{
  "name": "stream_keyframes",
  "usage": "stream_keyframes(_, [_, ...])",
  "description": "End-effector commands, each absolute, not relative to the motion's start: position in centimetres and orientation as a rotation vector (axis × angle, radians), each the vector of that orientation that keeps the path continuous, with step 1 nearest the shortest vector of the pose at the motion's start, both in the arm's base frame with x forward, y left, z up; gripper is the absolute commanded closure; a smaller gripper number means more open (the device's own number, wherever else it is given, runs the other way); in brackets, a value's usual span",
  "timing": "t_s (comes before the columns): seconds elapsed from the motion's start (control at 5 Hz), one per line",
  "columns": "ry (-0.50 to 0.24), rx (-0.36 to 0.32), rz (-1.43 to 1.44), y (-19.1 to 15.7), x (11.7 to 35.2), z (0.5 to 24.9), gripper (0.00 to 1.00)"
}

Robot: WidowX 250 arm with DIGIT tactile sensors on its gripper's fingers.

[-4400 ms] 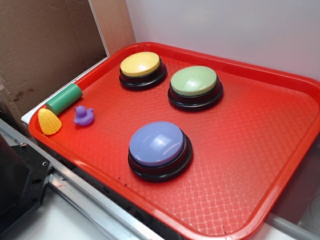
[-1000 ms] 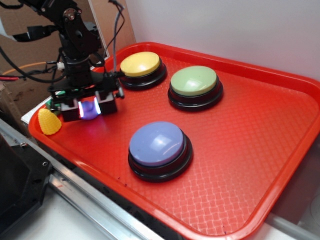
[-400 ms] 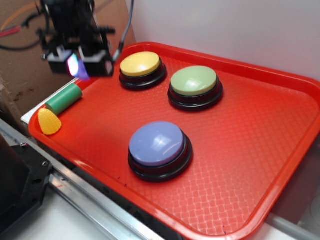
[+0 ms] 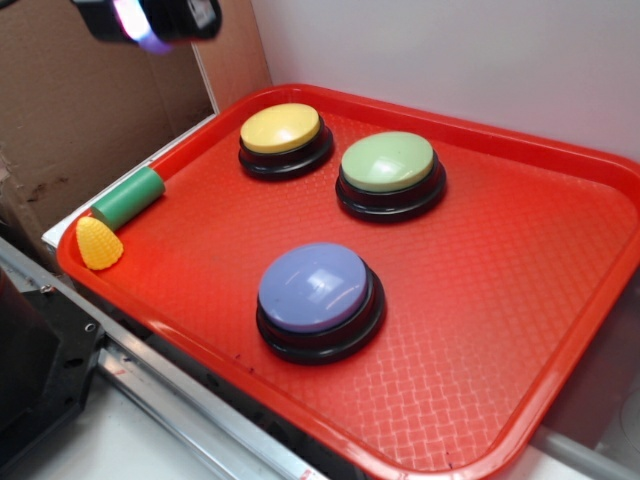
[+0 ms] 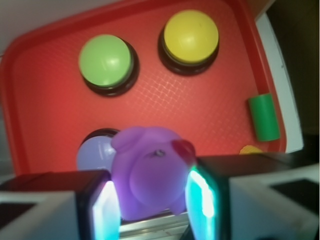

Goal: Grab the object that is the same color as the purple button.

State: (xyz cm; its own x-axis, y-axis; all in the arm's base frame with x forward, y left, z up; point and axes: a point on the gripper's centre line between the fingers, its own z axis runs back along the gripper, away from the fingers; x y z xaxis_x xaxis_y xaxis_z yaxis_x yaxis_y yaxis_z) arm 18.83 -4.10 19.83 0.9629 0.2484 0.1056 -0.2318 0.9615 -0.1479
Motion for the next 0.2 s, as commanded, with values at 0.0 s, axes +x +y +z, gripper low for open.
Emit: stream_keyframes(0.0, [-0.172,-0.096,0.243,-3.26,18.65,20.42,1.0])
